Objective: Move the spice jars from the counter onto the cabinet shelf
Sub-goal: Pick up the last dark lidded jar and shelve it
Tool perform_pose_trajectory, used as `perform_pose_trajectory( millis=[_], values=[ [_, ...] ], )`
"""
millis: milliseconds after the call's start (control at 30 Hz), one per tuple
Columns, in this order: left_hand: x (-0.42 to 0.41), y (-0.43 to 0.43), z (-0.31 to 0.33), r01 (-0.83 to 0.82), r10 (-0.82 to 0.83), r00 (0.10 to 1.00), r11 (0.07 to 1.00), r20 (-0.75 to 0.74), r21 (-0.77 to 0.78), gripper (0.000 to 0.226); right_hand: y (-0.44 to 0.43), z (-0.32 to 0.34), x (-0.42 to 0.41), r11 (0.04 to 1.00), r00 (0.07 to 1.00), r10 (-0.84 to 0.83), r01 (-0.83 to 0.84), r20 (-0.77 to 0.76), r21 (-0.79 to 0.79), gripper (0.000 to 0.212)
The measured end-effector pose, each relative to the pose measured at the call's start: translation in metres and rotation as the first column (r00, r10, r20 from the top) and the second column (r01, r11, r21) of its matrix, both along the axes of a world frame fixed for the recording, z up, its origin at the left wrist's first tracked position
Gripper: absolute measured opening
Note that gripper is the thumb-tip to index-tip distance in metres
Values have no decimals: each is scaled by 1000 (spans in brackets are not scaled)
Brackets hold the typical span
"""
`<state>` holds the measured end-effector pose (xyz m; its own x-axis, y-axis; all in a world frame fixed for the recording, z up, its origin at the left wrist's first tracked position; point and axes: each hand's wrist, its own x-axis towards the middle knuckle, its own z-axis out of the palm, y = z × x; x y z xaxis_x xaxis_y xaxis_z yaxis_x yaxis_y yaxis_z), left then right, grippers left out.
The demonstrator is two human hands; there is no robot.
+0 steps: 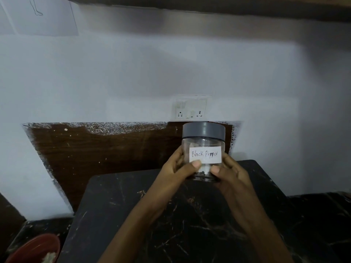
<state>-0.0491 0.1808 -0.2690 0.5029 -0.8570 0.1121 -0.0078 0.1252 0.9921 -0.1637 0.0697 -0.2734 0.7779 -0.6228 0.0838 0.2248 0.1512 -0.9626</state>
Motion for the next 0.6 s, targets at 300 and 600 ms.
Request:
perform_pose_trajectory(
  millis=[300,600],
  values=[
    [0,-5,6,-4,4,994,1000,108,-3,68,-3,6,-5,998,999,-23,22,-23,-57,81],
    [-10,-46,46,61,-50,979,997,199,-53,48,-43,42,-24,980,995,-101,97,-11,-171,77]
  ],
)
